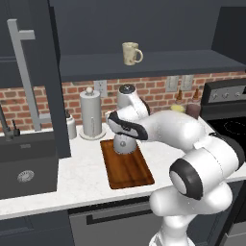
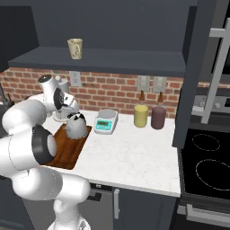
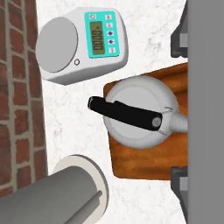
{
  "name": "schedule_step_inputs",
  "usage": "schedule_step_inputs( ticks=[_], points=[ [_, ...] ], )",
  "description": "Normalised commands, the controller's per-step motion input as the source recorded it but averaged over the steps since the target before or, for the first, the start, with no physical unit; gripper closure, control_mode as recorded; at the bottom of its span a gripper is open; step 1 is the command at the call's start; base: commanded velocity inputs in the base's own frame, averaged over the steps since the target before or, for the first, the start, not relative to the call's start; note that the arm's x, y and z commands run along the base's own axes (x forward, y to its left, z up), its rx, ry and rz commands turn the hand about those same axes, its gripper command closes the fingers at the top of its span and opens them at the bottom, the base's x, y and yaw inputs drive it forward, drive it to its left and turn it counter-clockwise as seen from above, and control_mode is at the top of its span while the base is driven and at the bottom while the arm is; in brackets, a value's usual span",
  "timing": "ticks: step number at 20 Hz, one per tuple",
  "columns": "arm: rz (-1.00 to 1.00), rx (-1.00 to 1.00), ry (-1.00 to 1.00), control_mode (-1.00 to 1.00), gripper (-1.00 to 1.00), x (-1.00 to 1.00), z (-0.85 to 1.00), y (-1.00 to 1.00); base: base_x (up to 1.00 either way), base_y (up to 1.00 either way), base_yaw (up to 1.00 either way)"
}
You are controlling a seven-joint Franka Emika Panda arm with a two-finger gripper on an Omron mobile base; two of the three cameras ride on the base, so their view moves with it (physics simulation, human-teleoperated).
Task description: Pick the kettle from the counter and place it on the tray. Then pick the mug from the cabinet and place it on the tray. Then close the cabinet doors.
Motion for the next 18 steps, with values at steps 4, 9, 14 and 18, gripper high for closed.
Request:
schedule_step_inputs(
  ticks=[4,9,14,18],
  points=[
    [-0.03,0.03,0.0,-1.0,-1.0,-0.59,0.4,0.0,0.0,0.0,0.0],
    [0.0,0.05,-0.01,-1.0,-1.0,-0.65,0.43,-0.05,0.0,0.0,0.0],
    [0.08,0.04,-0.02,-1.0,-1.0,-0.63,0.52,-0.15,0.0,0.0,0.0],
    [0.14,0.0,-0.11,-1.0,-1.0,-0.46,0.52,-0.22,0.0,0.0,0.0]
  ],
)
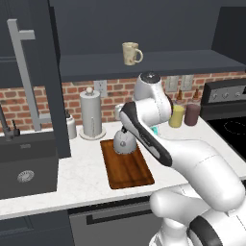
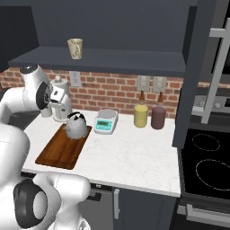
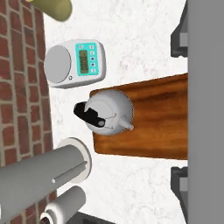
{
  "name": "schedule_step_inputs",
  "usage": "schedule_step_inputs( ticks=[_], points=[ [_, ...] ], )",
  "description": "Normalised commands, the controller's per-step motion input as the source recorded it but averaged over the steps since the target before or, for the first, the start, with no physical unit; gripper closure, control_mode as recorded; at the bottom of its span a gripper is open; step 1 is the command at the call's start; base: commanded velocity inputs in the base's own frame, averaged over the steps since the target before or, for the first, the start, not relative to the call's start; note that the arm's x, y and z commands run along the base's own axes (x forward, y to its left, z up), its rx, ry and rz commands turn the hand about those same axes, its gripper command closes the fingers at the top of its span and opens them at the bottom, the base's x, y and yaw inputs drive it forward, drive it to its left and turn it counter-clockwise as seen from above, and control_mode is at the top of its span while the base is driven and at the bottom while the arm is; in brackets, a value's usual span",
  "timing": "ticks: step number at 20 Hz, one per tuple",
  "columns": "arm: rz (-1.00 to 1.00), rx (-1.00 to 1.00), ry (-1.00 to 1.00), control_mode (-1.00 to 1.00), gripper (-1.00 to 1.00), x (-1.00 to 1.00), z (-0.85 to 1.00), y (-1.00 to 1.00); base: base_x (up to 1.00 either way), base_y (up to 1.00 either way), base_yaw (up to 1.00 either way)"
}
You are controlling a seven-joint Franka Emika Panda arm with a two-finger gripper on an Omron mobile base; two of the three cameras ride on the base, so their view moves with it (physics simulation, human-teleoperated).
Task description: Pick the kettle from the counter and place it on the tray. Then pick the mug from the cabinet and place it on the tray. Then close the cabinet doors.
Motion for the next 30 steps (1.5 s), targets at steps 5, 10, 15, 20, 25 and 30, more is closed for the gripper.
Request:
schedule_step_inputs(
  ticks=[5,10,15,20,25,30],
  points=[
    [0.19,0.0,-0.13,-1.0,-1.0,-0.38,0.67,-0.21,0.0,0.0,0.0],
    [0.18,-0.02,-0.22,-1.0,-1.0,-0.22,0.61,-0.24,0.0,0.0,0.0],
    [0.12,-0.04,-0.39,-1.0,-1.0,-0.04,0.52,-0.2,0.0,0.0,0.0],
    [0.03,0.0,-0.23,-1.0,-1.0,0.0,0.7,-0.09,0.0,0.0,0.0],
    [0.0,0.0,-0.09,-1.0,-1.0,0.14,0.66,-0.14,0.0,0.0,0.0],
    [0.0,0.0,-0.01,-1.0,-1.0,0.18,0.55,-0.17,0.0,0.0,0.0]
  ],
)
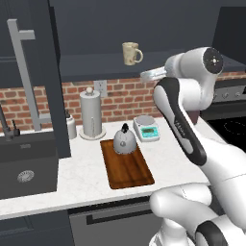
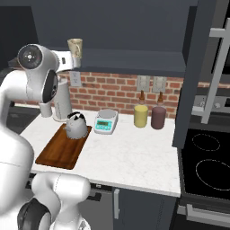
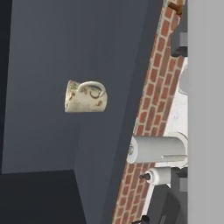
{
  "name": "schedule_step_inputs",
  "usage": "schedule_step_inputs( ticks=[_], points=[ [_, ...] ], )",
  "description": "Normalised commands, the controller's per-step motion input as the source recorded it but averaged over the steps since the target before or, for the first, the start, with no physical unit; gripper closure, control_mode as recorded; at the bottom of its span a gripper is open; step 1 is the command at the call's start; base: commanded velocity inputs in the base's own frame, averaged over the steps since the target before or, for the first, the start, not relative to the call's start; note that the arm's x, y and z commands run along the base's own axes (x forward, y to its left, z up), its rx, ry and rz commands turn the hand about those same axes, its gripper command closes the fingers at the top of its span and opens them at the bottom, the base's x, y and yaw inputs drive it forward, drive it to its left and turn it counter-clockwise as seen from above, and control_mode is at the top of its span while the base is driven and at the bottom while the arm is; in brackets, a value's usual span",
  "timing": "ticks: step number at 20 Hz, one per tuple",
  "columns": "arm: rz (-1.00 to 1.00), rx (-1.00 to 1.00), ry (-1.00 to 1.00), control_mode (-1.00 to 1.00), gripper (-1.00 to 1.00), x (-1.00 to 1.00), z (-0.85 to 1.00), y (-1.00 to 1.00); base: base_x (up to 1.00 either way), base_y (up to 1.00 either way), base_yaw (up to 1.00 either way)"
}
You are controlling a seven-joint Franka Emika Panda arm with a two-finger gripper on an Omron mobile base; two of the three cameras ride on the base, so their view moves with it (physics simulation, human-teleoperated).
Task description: Pick the kettle from the counter and place it on the tray. Then pick the mug from the cabinet and place it on the tray. Then close the cabinet doors.
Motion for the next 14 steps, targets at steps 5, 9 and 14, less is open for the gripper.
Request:
schedule_step_inputs(
  ticks=[5,9,14],
  points=[
    [0.0,0.01,0.08,-1.0,-1.0,0.13,0.34,-0.18,0.0,0.0,0.0],
    [0.01,0.14,0.0,-1.0,-1.0,0.33,0.29,-0.16,0.0,0.0,0.0],
    [0.05,0.17,-0.01,-1.0,-1.0,0.3,0.05,-0.18,0.0,0.0,0.0]
  ],
)
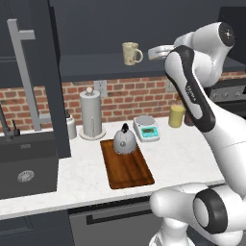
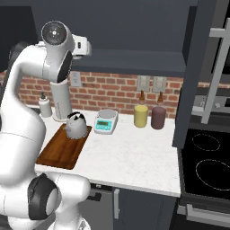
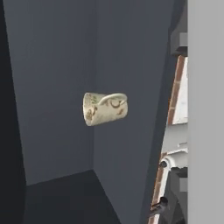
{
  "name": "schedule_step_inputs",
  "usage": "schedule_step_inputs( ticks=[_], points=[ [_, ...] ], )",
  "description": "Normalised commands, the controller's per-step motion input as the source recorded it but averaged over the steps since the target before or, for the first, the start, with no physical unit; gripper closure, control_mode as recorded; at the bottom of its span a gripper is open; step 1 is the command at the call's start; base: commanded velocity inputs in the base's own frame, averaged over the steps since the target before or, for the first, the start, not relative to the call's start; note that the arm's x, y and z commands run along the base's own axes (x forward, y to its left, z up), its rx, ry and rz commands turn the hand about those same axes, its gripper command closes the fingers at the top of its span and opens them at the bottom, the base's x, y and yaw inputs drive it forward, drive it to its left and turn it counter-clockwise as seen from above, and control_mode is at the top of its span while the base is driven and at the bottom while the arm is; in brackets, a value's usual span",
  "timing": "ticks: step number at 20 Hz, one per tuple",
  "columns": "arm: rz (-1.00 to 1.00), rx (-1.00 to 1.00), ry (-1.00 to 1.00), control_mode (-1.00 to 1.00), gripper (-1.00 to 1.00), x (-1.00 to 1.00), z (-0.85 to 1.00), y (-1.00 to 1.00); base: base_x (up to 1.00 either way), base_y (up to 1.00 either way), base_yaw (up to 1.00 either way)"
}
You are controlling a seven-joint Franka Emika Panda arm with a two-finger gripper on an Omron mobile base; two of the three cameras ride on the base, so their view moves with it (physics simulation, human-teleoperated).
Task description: Pick the kettle from the counter and place it on the tray. Then pick the mug from the cabinet and place it on the tray. Then close the cabinet doors.
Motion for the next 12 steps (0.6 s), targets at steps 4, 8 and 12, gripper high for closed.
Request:
schedule_step_inputs(
  ticks=[4,8,12],
  points=[
    [0.02,0.14,0.04,-1.0,-1.0,0.39,0.0,-0.06,0.0,0.0,0.0],
    [0.04,0.09,0.06,-1.0,-1.0,0.33,-0.03,-0.06,0.0,0.0,0.0],
    [0.05,0.03,0.01,-1.0,-1.0,0.42,-0.11,0.0,0.0,0.0,0.0]
  ],
)
